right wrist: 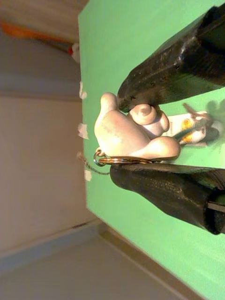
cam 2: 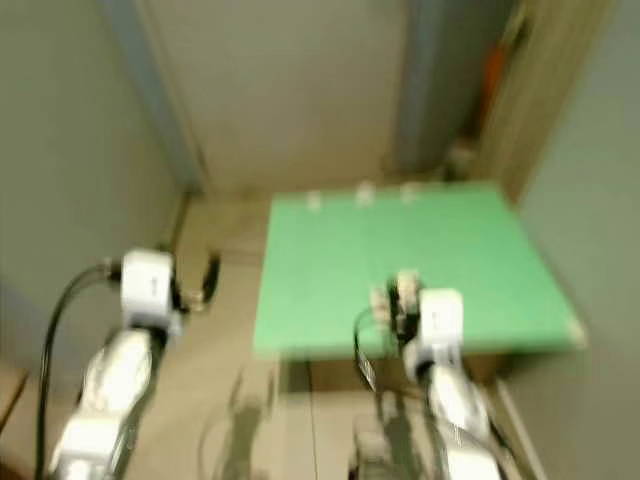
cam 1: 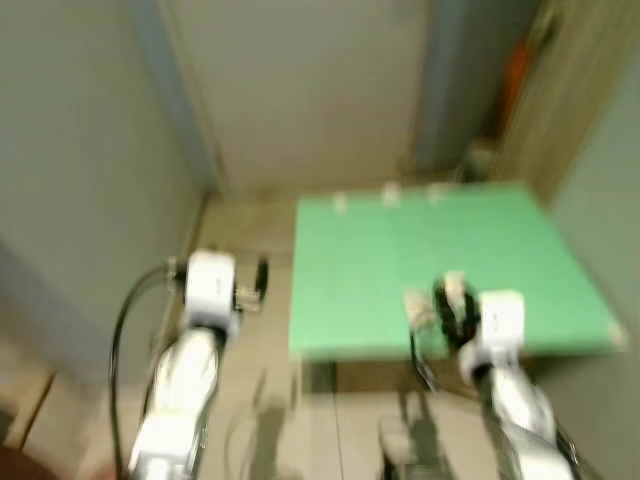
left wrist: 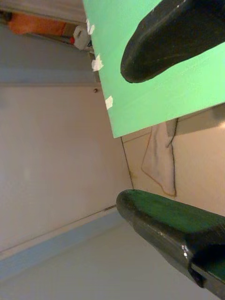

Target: Hang keys on a hook

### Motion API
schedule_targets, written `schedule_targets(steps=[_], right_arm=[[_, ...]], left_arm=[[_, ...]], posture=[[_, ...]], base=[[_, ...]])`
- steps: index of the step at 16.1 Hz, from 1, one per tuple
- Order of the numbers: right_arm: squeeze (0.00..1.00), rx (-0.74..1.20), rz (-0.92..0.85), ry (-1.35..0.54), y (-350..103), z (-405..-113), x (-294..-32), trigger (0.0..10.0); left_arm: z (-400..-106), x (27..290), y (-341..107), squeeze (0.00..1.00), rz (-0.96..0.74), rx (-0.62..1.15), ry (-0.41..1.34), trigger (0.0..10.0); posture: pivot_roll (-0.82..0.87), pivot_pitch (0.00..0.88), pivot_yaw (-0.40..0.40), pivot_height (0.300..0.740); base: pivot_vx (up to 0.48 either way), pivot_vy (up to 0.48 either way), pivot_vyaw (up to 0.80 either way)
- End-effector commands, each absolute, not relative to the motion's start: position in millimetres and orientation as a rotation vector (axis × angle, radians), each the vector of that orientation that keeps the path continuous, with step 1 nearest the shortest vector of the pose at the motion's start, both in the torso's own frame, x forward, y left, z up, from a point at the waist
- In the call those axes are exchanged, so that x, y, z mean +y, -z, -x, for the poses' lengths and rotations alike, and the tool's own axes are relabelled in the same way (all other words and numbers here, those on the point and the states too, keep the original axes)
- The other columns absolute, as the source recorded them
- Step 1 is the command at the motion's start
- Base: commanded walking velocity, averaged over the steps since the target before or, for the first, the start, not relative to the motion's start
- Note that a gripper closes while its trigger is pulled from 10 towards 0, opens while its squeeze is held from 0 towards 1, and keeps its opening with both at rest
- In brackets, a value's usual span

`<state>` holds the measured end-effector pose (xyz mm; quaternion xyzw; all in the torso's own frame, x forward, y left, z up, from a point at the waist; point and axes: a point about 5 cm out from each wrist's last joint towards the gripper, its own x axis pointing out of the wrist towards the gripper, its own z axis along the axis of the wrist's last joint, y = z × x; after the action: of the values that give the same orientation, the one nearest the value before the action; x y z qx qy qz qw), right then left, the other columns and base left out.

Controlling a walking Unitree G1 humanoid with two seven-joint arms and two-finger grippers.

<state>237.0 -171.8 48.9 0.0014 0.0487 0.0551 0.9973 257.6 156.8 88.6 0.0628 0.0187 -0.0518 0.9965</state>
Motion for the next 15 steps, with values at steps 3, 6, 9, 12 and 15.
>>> schedule_targets(steps=[3,6,9,12,15], right_arm=[[0.00,0.073,-0.004,-0.121,-54.8,-240.5,-168.9,0.0],[0.00,0.074,-0.003,-0.118,-54.5,-240.4,-169.5,0.0],[0.00,0.078,-0.004,-0.119,-53.5,-239.1,-169.4,0.0],[0.00,0.080,-0.004,-0.121,-52.9,-238.6,-169.3,0.0],[0.00,0.085,-0.001,-0.118,-51.8,-237.7,-172.0,0.0]], left_arm=[[-257.7,158.7,-86.7,0.00,-0.124,0.047,0.100,10.0],[-259.1,157.7,-86.7,0.00,-0.125,0.046,0.108,10.0],[-260.1,157.4,-86.9,0.00,-0.129,0.045,0.111,10.0],[-260.4,157.3,-86.2,0.00,-0.129,0.047,0.110,10.0],[-261.4,157.1,-86.1,0.00,-0.130,0.046,0.112,10.0]], posture=[[-0.23,0.000,0.143,0.740],[-0.23,0.000,0.147,0.740],[-0.23,0.000,0.146,0.740],[-0.23,0.000,0.146,0.740],[-0.24,0.000,0.148,0.740]], base=[[-0.329,0.000,0.00],[-0.331,0.000,0.00],[-0.331,0.000,0.00],[-0.331,0.000,0.00],[-0.330,0.000,0.00]])
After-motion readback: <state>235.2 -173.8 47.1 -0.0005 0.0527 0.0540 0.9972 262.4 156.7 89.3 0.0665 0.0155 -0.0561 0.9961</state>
